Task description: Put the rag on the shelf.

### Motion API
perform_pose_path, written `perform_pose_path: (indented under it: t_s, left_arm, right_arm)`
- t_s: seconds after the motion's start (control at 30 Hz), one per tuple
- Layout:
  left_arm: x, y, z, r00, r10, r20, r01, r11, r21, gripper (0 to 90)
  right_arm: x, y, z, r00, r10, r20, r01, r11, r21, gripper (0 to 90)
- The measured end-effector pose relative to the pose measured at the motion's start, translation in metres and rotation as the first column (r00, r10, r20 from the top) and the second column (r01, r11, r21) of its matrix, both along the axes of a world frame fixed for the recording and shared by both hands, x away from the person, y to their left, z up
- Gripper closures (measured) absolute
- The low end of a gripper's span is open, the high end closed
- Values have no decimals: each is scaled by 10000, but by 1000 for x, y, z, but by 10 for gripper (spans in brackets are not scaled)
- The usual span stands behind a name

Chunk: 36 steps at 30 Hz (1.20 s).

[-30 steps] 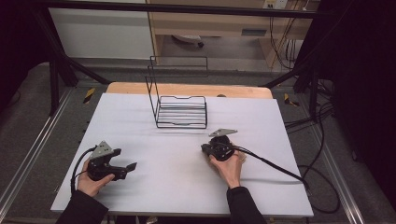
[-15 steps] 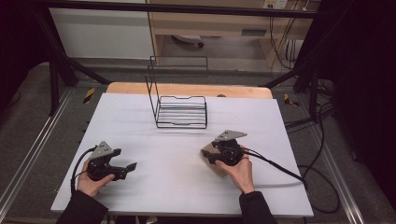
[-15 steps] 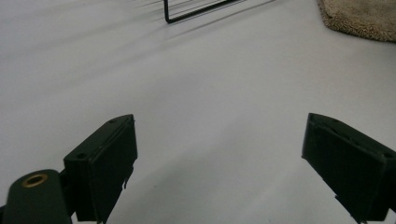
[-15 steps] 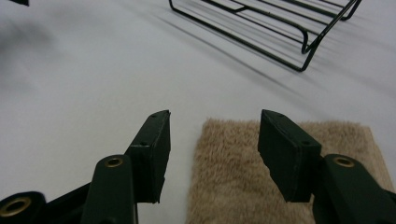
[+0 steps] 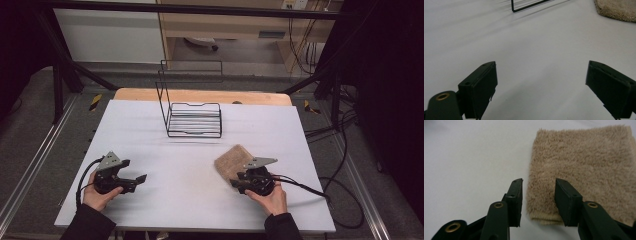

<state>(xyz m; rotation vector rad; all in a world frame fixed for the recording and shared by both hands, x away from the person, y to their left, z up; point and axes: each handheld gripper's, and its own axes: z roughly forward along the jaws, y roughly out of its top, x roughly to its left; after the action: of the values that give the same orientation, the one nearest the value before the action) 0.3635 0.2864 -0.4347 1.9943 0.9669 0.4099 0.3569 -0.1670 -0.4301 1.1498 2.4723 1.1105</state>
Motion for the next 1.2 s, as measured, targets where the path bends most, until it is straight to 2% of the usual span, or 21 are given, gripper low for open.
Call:
perform_pose_path:
  t_s: [0.17, 0.27, 0.43, 0.6, 0.7, 0.9, 1.03, 1.2]
  left_arm:
    - [0, 0, 0, 10000, -21, 5, 21, 10000, -25, 103]
    - [0, 0, 0, 10000, -21, 6, 21, 10000, -26, 103]
    - [-1, 0, 0, 10000, -40, 15, 40, 10000, -34, 104]
    - [0, -1, 0, 10000, -46, 10, 46, 10000, -11, 105]
    - [0, -1, 0, 10000, -49, 9, 49, 10000, -8, 105]
    - [0, 0, 0, 10000, -22, 5, 22, 10000, -26, 106]
    - [0, 0, 0, 10000, -13, 11, 13, 10000, -18, 106]
    - [0, 0, 0, 10000, -15, 17, 15, 10000, 5, 107]
  right_arm:
    - [-5, -2, -9, 9998, -20, -179, 18, 9999, -160, 588]
    - [-4, -1, -13, 10000, 11, -5, -11, 9991, -433, 609]
    - [-4, -2, -15, 9987, 100, 499, -53, 9955, -947, 712]
    - [-4, -2, -16, 9975, 121, 691, -41, 9934, -1146, 800]
    - [-2, -2, -15, 9986, 79, 515, -23, 9941, -1087, 844]
    - [0, 0, -9, 9995, -18, 306, 46, 9959, -904, 866]
    - [-1, 7, 0, 9997, 36, 253, -29, 9997, -256, 867]
    - [0, 19, 2, 9999, 111, 116, -113, 9997, 211, 866]
